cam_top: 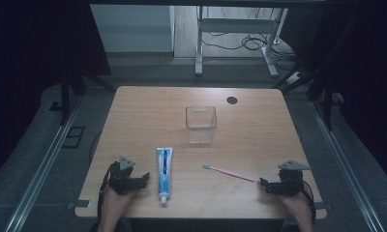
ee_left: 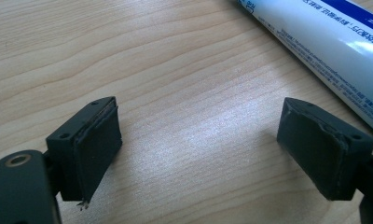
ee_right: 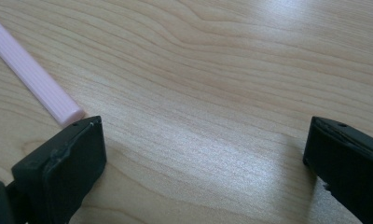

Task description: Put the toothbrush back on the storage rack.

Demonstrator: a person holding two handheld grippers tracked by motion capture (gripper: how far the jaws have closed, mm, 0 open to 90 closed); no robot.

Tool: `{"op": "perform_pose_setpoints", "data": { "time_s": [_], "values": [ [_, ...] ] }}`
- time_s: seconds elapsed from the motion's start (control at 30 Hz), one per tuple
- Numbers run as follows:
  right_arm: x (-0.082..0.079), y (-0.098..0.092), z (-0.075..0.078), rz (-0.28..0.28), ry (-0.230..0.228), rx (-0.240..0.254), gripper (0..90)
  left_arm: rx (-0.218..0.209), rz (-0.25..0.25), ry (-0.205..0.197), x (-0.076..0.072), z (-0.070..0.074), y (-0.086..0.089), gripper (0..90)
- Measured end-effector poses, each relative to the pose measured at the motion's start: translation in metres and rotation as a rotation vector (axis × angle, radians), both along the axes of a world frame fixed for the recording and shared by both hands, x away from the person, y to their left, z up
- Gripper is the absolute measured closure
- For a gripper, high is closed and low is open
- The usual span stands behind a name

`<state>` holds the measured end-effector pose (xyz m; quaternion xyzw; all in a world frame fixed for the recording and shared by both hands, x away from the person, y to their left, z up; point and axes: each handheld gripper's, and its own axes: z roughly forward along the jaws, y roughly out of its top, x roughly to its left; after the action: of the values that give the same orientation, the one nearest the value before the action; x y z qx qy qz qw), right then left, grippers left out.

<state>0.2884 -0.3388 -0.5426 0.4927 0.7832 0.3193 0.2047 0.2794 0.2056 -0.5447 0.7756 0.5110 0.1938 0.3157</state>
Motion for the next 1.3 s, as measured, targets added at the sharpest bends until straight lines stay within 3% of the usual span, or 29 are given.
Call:
{"op": "perform_pose_setpoints", "data": {
  "time_s": [0.5, 0.77, 1.3],
  "values": [
    [0.001, 0.000, 0.000, 0.002, -0.002, 0.002, 0.2, -0.001, 0.002, 0.000, 0.000, 0.000, 0.000, 13.4],
    [0.000, -0.001, 0.006, 0.021, 0.012, -0.003, 13.0, 0.000, 0.002, 0.000, 0.000, 0.000, 0.000, 13.4],
    [-0.002, 0.002, 0.026, 0.088, 0.050, 0.081, 35.3, -0.001, 0.001, 0.001, 0.000, 0.000, 0.000, 13.4]
  ]
}}
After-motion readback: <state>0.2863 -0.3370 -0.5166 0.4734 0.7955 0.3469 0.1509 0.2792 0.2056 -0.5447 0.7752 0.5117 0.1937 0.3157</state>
